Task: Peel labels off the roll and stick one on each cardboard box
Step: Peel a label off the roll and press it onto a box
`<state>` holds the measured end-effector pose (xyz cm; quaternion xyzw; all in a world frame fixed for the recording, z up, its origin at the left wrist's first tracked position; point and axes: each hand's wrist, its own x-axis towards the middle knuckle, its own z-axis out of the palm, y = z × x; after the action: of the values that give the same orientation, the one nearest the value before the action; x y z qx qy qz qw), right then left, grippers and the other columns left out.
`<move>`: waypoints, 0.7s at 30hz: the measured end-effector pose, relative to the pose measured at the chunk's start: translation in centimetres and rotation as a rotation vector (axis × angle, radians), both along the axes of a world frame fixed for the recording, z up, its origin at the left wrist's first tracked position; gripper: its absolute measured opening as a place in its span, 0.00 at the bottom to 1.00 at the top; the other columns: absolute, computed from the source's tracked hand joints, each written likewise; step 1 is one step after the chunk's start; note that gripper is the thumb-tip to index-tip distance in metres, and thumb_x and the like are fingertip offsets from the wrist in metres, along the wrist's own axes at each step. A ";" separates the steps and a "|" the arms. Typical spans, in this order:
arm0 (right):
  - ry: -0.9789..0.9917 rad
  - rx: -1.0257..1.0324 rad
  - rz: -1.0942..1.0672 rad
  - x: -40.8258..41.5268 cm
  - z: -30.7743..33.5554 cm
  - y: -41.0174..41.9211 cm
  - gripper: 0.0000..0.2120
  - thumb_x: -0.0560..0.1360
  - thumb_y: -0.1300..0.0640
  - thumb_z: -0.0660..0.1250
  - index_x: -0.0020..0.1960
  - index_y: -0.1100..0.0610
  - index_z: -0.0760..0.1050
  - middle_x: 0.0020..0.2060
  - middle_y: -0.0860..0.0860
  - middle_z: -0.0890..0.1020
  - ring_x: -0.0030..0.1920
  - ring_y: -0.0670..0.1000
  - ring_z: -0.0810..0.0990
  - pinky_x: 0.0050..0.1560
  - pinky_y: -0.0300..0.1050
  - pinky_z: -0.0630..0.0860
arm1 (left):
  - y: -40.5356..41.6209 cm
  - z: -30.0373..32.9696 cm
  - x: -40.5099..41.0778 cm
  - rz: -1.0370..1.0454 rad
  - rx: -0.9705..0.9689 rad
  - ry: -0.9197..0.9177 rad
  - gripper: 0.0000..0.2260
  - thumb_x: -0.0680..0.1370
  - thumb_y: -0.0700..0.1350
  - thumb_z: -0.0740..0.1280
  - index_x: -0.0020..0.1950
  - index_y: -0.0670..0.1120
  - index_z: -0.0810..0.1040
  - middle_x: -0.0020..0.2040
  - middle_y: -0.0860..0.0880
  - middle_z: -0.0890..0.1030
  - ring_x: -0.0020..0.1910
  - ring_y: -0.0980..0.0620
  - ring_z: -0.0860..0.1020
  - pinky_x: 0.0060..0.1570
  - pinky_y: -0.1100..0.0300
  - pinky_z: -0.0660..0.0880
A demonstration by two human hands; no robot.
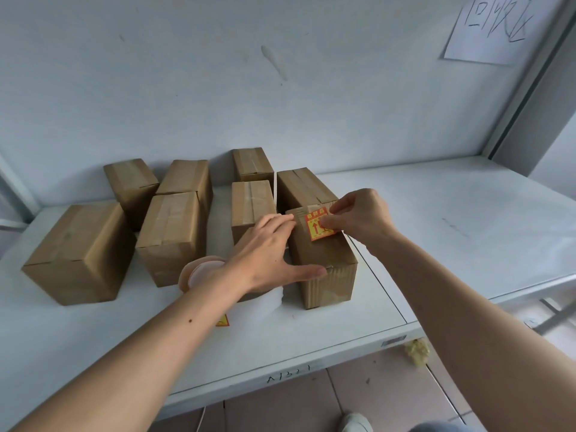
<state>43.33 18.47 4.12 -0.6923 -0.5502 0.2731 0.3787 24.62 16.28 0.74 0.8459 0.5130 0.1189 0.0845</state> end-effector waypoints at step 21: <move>-0.291 -0.009 -0.001 -0.2 -0.5 0.9 0.27 0.59 0.48 0.81 0.55 0.52 0.77 0.51 0.50 0.78 0.53 0.50 0.74 0.44 0.44 0.69 | 0.1 0.9 0.0 -0.054 0.092 0.116 0.46 0.65 0.78 0.54 0.74 0.50 0.62 0.74 0.52 0.64 0.73 0.52 0.57 0.70 0.51 0.59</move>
<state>43.14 19.38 3.61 -0.7264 -0.5979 0.1721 0.2919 24.65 16.38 1.64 0.8680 0.4879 0.0907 0.0187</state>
